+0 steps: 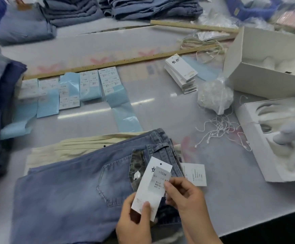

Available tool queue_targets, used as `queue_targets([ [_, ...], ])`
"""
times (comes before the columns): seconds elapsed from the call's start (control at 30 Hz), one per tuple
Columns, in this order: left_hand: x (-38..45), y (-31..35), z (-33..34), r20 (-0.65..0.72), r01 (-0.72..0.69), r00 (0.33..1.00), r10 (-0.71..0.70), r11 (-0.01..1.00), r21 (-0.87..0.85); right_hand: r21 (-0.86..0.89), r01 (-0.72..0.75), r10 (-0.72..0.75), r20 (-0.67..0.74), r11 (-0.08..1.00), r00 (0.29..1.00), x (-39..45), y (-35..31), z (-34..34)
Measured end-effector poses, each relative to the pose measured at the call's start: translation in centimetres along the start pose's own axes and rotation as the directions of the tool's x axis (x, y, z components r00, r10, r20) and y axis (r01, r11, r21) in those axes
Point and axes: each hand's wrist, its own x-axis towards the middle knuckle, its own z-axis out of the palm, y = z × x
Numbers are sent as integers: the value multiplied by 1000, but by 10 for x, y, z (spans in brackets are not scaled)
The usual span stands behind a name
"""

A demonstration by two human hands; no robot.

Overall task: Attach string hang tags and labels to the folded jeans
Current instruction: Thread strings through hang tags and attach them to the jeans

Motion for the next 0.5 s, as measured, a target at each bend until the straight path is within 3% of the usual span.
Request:
queue_targets([
  [0.17, -5, -12, -19, 157, 75, 986, -59, 993, -95, -139, -1, -4, -31, 990, 999, -18, 22, 7],
  [0.33, -2, -13, -28, 391, 130, 918, -60, 979, -156, -142, -27, 21, -45, 990, 999, -26, 27, 12],
  [0.5, 2, -13, -34, 484, 190, 873, -55, 953, -234, -287, 18, -45, -90, 958, 995, -23, 35, 15],
])
